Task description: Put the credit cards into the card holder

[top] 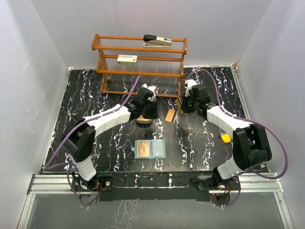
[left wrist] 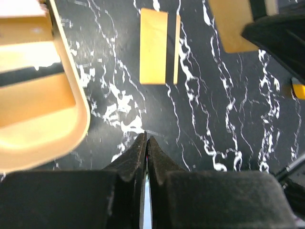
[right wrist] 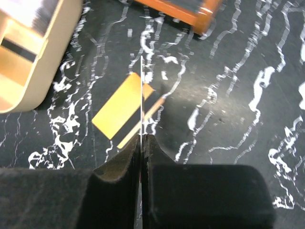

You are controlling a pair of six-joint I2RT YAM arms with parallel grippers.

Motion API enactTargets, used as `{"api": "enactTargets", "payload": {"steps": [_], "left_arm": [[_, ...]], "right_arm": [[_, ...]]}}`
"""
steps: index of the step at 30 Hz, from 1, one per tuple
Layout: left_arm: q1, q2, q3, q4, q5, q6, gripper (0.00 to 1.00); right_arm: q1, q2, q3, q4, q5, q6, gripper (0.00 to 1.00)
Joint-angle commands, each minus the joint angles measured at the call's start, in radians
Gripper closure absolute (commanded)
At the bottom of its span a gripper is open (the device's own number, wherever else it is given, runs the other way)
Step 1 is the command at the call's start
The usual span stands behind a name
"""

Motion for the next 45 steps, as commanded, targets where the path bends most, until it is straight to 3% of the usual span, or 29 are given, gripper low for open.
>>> {"api": "enactTargets", "payload": {"steps": [1,11,20,34,45], "left_arm": [[-0.004,0.106,0.120,0.008,-0.033,0.038,1.00],[-0.005,0.359,0.312,-0.041,-0.084,0.085,1.00],[-0.008,0.475,0.334,-0.047,-0.107,0.096,1.00],[-0.024,0.499,0.305,-0.035,-0.085,0.084,1.00],[-0.027,0.500,0.274,-0.049,-0.110,0.093,1.00]], "right_arm": [[-0.087,0.005,-0.010,-0.005,-0.040,0.156,1.00],[-0.170,0.137,-0.067,0.020,-0.155,0.253,1.00],[-0.170,0.203,-0.116,0.068,-0.204,0.329,1.00],[-0.168,0.221,-0.200,0.168,-0.381,0.422,1.00],[-0.170,0.263,-0.203,0.171,-0.559,0.362,1.00]]}}
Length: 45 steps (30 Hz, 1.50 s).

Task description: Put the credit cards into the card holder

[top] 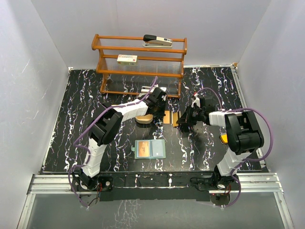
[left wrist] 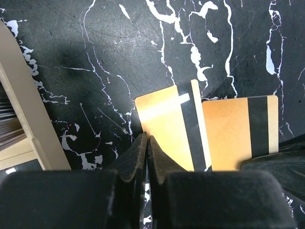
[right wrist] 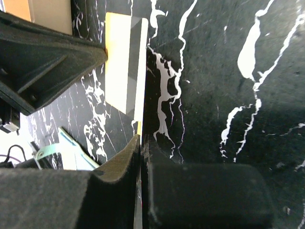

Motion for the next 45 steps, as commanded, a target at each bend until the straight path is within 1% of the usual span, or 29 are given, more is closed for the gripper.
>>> {"api": "enactTargets", "payload": {"steps": [1,4,10,13,15,17,20,24,28,31,37,39,42,45], "left_arm": [[-0.019,0.038,-0.055,-0.067,-0.021,0.013,1.00],[-0.019,0.033,-0.065,-0.071,-0.025,0.017,1.00],[-0.019,0.028,-0.074,-0.085,-0.041,0.029,1.00],[-0.019,0.036,-0.067,-0.096,-0.058,0.035,1.00],[-0.019,0.044,-0.062,-0.103,-0.062,0.037,1.00],[-0.019,0.048,-0.060,-0.110,-0.058,0.038,1.00],[-0.019,0.035,-0.073,-0.106,-0.043,0.033,1.00],[-0.019,0.010,-0.103,-0.090,-0.020,0.023,1.00],[-0.019,0.006,-0.115,-0.098,-0.014,0.022,1.00],[-0.018,0.007,-0.112,-0.117,-0.025,0.022,1.00],[-0.018,0.010,-0.091,-0.135,-0.032,0.033,1.00],[-0.019,0.019,-0.080,-0.142,-0.032,0.037,1.00],[-0.019,0.022,-0.078,-0.140,-0.031,0.039,1.00],[-0.019,0.024,-0.080,-0.137,-0.029,0.040,1.00]], "right_arm": [[0.012,0.074,-0.007,-0.068,-0.084,-0.082,1.00],[0.008,0.075,-0.023,-0.057,-0.082,-0.093,1.00],[0.000,0.078,-0.036,-0.062,-0.044,-0.063,1.00],[-0.003,0.081,-0.019,-0.088,-0.022,-0.082,1.00],[-0.002,0.087,-0.009,-0.098,-0.042,-0.097,1.00],[-0.002,0.089,-0.011,-0.078,-0.097,-0.096,1.00],[-0.003,0.090,-0.023,-0.015,-0.151,-0.036,1.00],[-0.004,0.096,-0.028,0.036,-0.185,0.032,1.00],[-0.010,0.083,-0.031,0.042,-0.143,0.072,1.00],[-0.029,0.073,-0.023,0.002,-0.091,0.095,1.00],[-0.039,0.043,0.040,-0.224,-0.027,0.033,1.00],[-0.039,0.037,0.047,-0.270,0.006,0.022,1.00],[-0.039,0.063,0.072,-0.322,0.015,0.011,1.00],[-0.039,0.076,0.087,-0.346,0.032,0.020,1.00]]}}
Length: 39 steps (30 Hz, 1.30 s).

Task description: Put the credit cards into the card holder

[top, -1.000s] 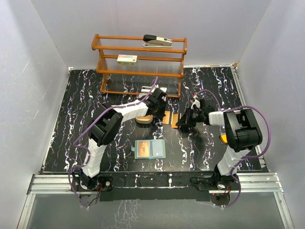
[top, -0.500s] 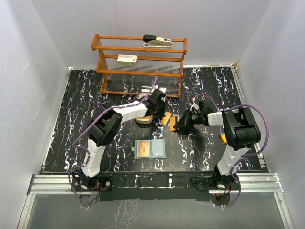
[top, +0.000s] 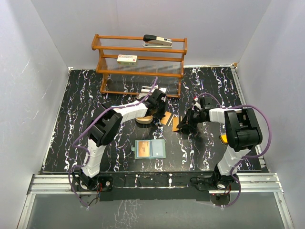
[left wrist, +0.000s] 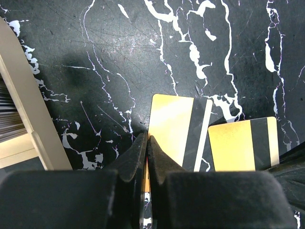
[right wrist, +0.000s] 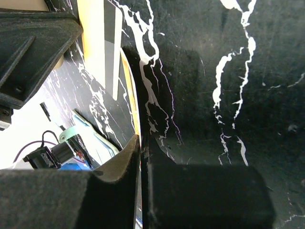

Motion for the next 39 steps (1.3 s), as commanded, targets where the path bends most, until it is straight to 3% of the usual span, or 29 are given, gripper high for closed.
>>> {"api": "enactTargets", "payload": {"steps": [1,8,25,39], "left_arm": [[-0.011,0.049,-0.031,-0.175,-0.003,0.024,1.00],[-0.011,0.047,-0.031,-0.172,0.002,0.025,1.00],[-0.011,0.072,-0.080,-0.092,0.035,0.033,0.98],[-0.009,0.078,-0.038,-0.127,-0.010,0.061,0.90]], "right_arm": [[-0.008,0.023,0.031,-0.127,0.139,-0.032,1.00],[-0.010,0.042,0.074,-0.177,0.176,-0.030,1.00],[0.011,0.207,0.168,-0.201,0.023,-0.121,1.00],[0.041,0.144,0.111,-0.158,-0.044,-0.160,1.00]]}}
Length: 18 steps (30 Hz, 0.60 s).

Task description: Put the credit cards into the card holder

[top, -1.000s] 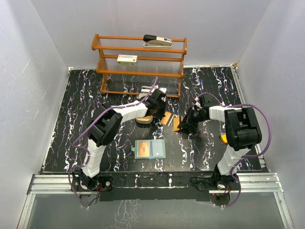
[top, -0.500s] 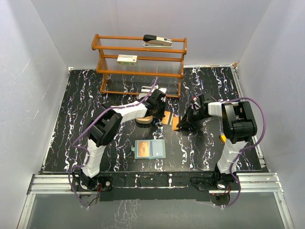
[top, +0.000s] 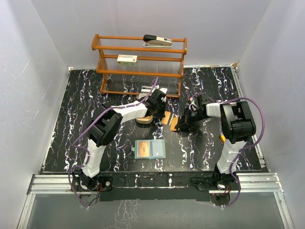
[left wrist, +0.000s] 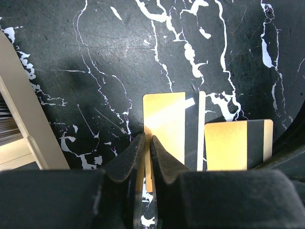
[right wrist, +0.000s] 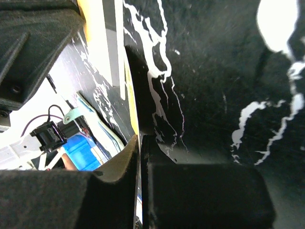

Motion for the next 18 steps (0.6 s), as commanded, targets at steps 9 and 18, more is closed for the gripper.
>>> {"api": "enactTargets", "payload": {"steps": [9,18], "left_arm": [[0.004,0.049,-0.022,-0.191,-0.043,0.004,0.82],[0.028,0.044,0.036,-0.223,-0.029,-0.010,0.70]], "right_arm": [[0.032,-0.042,-0.051,0.015,0.136,0.026,1.00],[0.025,-0.028,-0.008,-0.046,0.131,0.040,1.00]]}}
